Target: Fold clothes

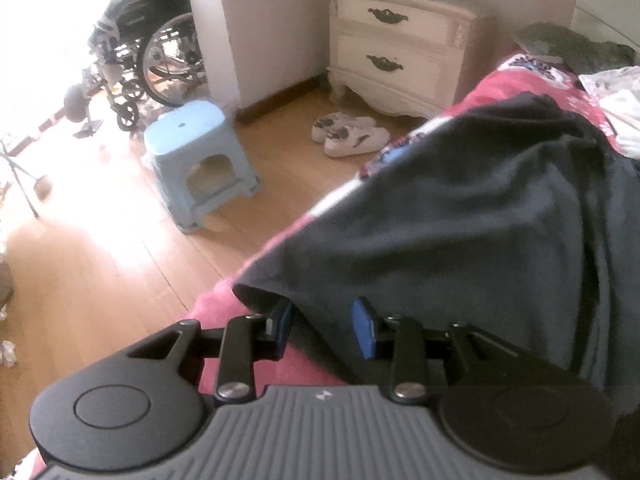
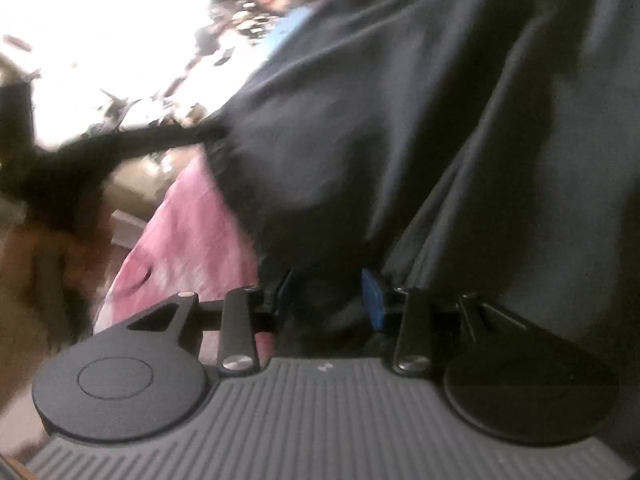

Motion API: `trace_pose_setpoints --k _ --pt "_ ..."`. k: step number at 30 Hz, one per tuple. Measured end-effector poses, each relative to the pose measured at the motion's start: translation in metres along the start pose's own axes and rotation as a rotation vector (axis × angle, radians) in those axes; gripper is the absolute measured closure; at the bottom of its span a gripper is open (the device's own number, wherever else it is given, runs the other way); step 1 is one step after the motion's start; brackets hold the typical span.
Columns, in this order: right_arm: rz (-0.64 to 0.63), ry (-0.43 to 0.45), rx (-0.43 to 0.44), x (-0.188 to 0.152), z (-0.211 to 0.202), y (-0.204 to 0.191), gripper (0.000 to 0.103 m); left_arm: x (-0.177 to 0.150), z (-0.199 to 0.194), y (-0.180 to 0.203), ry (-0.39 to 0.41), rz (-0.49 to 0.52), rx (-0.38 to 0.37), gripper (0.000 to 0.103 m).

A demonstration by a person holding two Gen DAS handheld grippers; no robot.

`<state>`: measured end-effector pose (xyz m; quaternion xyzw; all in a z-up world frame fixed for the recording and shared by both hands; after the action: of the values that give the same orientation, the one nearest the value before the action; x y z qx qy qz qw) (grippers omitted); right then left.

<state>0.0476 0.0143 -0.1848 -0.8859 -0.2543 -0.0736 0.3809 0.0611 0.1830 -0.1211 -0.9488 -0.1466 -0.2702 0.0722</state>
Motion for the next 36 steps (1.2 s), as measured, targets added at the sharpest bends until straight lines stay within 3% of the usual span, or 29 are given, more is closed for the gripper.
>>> trace_pose_setpoints --k 3,7,9,10,14,17,21,25,29,36 --pt "-0.033 -0.007 0.071 0.0 -0.009 -0.009 0.065 0.019 0.003 0.007 0.023 0.008 -0.002 0.067" --pt "0.039 0.133 0.06 0.025 -0.027 0.005 0.065 0.058 0.011 0.04 0.076 0.067 -0.075 0.069" --pt "0.06 0.202 0.061 0.04 -0.032 0.014 0.066 0.079 0.019 0.067 0.091 0.111 -0.164 0.087" --pt "0.063 0.205 0.056 0.042 -0.028 0.019 0.066 0.089 0.025 0.081 0.093 0.126 -0.198 0.094" --pt "0.061 0.165 0.036 0.036 0.0 0.041 0.073 0.131 0.05 0.141 0.093 0.177 -0.306 0.098" --pt "0.064 0.18 0.093 0.03 0.001 0.053 0.079 0.158 0.075 0.18 0.085 0.188 -0.347 0.1" --pt "0.134 0.175 0.189 0.032 -0.005 0.075 0.088 0.186 0.113 0.221 0.061 0.184 -0.347 0.101" --pt "0.162 0.172 0.241 0.031 -0.016 0.078 0.09 0.205 0.152 0.253 0.024 0.2 -0.313 0.101" --pt "0.17 0.172 0.274 0.033 -0.018 0.079 0.09 0.22 0.18 0.261 0.012 0.179 -0.264 0.101" --pt "0.202 0.168 0.302 0.036 -0.015 0.084 0.094 0.243 0.191 0.261 -0.008 0.1 -0.242 0.101"
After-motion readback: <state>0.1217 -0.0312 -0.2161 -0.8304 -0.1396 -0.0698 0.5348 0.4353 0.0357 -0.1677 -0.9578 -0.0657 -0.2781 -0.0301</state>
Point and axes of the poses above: each gripper's, at about its wrist camera, not at the fingertips, and z roughly the way its jaws point, y to its right, x to its top, the point moved 6 cm from there along z, roughly the way its jaws point, and after that the axes turned 3 degrees about -y, right-handed, at the moved point
